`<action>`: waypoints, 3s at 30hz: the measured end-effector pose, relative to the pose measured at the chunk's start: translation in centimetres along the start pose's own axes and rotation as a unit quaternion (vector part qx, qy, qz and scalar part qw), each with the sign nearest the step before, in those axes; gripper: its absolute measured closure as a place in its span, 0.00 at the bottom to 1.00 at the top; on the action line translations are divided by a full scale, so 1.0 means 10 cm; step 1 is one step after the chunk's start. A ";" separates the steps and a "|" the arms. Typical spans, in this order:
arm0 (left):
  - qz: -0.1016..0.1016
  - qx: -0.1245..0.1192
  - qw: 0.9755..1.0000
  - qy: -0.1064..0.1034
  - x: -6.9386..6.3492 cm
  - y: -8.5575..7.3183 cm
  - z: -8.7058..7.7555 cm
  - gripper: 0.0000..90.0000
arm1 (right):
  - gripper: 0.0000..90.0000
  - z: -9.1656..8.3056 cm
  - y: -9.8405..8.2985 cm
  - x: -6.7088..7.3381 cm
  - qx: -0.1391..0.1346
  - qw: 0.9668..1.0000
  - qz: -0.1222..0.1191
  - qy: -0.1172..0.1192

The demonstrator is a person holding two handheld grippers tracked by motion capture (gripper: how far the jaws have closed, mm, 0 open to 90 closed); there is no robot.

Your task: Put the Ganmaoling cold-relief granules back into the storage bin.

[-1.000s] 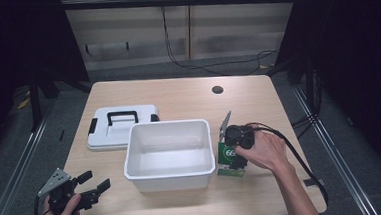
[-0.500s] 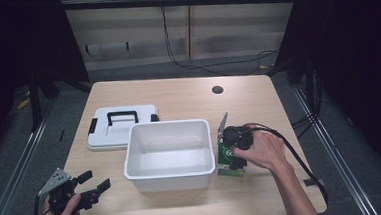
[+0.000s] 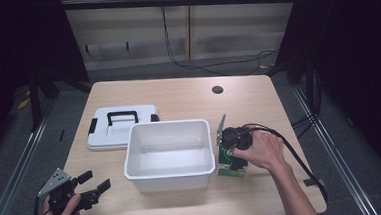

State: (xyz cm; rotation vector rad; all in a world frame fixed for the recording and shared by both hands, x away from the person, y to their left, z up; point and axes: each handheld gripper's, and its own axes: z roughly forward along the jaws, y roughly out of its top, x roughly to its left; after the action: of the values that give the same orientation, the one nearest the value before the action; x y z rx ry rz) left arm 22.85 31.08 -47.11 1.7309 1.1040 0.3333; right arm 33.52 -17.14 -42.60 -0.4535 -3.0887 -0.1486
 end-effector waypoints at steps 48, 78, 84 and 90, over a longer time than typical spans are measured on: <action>0.000 -0.003 1.000 0.001 -0.01 0.01 0.00 0.19 | 0.18 -0.92 -0.15 0.07 -0.078 0.996 0.029 -0.027; -0.002 0.000 1.000 -0.001 0.00 0.00 0.00 0.19 | 0.18 -1.40 0.22 0.01 -0.020 0.999 0.005 -0.024; 0.000 0.000 1.000 -0.001 0.00 0.01 0.00 0.19 | 0.18 -1.46 0.28 0.01 -0.033 0.999 -0.002 -0.021; -0.003 0.000 1.000 -0.001 0.00 0.00 0.00 0.19 | 0.18 -1.51 0.36 0.02 -0.046 0.999 -0.003 -0.024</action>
State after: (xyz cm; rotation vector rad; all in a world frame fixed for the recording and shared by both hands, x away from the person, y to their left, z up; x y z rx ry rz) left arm 22.87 31.02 -47.09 1.7279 1.1073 0.3281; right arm 34.38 -15.10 -27.24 -0.4561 -3.1410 -0.2857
